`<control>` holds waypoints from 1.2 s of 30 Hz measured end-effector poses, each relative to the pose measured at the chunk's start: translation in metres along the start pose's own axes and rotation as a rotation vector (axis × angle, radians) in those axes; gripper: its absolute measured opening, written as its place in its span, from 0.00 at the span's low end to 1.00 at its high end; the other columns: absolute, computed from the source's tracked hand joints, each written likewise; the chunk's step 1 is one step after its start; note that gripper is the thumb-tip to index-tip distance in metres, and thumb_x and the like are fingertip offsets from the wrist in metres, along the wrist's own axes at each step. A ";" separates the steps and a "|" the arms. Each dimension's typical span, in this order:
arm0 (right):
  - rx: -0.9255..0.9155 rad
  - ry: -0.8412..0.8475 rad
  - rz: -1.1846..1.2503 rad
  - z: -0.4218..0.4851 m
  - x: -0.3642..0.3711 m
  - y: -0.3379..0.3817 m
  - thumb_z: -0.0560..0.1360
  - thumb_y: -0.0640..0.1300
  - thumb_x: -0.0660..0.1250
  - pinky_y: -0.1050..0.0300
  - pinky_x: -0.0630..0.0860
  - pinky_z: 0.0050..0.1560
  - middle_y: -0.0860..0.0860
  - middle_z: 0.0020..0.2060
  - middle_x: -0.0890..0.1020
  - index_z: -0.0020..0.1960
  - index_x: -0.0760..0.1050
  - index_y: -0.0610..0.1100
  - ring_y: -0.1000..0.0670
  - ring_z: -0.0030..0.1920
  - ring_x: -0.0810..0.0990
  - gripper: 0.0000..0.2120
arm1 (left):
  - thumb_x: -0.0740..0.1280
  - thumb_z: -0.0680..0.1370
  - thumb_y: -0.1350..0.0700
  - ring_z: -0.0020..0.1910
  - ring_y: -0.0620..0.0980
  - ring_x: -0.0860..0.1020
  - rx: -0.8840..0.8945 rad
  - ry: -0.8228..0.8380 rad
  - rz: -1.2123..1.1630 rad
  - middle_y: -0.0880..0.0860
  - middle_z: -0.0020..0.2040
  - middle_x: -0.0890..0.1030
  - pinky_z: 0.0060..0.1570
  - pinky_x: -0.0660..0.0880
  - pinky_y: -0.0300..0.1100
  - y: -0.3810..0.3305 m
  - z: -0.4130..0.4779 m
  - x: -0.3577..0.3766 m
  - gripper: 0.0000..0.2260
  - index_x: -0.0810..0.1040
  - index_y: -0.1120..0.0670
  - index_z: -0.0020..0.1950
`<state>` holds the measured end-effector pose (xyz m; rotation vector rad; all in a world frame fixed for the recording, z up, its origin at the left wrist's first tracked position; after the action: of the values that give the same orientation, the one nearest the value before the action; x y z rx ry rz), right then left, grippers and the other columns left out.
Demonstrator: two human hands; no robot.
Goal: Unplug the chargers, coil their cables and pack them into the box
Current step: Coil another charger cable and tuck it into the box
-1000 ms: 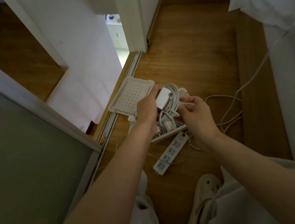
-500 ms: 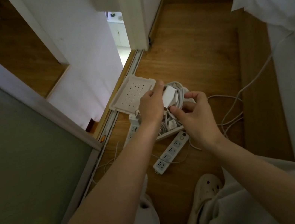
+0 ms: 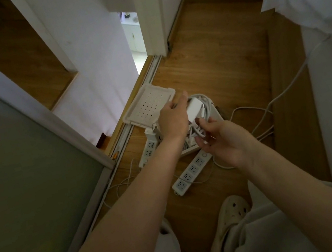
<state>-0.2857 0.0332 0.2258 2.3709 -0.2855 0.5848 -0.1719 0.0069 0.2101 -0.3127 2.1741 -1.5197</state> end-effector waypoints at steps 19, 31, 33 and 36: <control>-0.858 -0.177 -0.792 -0.003 0.007 0.002 0.77 0.40 0.65 0.71 0.66 0.24 0.51 0.32 0.77 0.56 0.67 0.49 0.62 0.25 0.73 0.12 | 0.66 0.75 0.45 0.47 0.58 0.81 -0.189 0.008 -0.085 0.58 0.44 0.83 0.54 0.77 0.56 0.005 0.001 0.004 0.16 0.79 0.56 0.37; -0.668 -0.098 -0.879 0.012 0.002 0.015 0.73 0.38 0.70 0.71 0.69 0.24 0.51 0.34 0.80 0.54 0.73 0.44 0.63 0.26 0.77 0.12 | 0.62 0.75 0.40 0.46 0.57 0.80 -0.071 -0.045 0.132 0.54 0.43 0.82 0.55 0.76 0.56 0.013 0.011 -0.003 0.18 0.78 0.53 0.39; -0.669 -0.107 -0.961 0.014 0.001 0.017 0.73 0.40 0.70 0.70 0.71 0.25 0.51 0.35 0.80 0.52 0.73 0.45 0.62 0.26 0.77 0.10 | 0.62 0.76 0.42 0.45 0.53 0.79 -0.043 -0.050 0.140 0.54 0.45 0.81 0.53 0.77 0.53 0.013 0.012 -0.004 0.18 0.80 0.56 0.47; -0.624 -0.129 -1.056 0.019 -0.002 0.014 0.75 0.42 0.68 0.69 0.74 0.29 0.49 0.38 0.81 0.52 0.73 0.44 0.58 0.31 0.78 0.07 | 0.63 0.77 0.43 0.41 0.48 0.77 0.007 -0.052 0.183 0.54 0.47 0.81 0.47 0.77 0.47 0.015 0.013 -0.004 0.20 0.79 0.59 0.55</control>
<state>-0.2857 0.0104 0.2202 1.6198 0.6257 -0.1593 -0.1606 0.0031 0.1939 -0.1444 2.0943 -1.4029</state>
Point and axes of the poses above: each hand's wrist, its own z-axis towards the middle knuckle, its own x-axis out of the palm, y = z × x, the point moved 3 cm from there along z, towards the middle knuckle
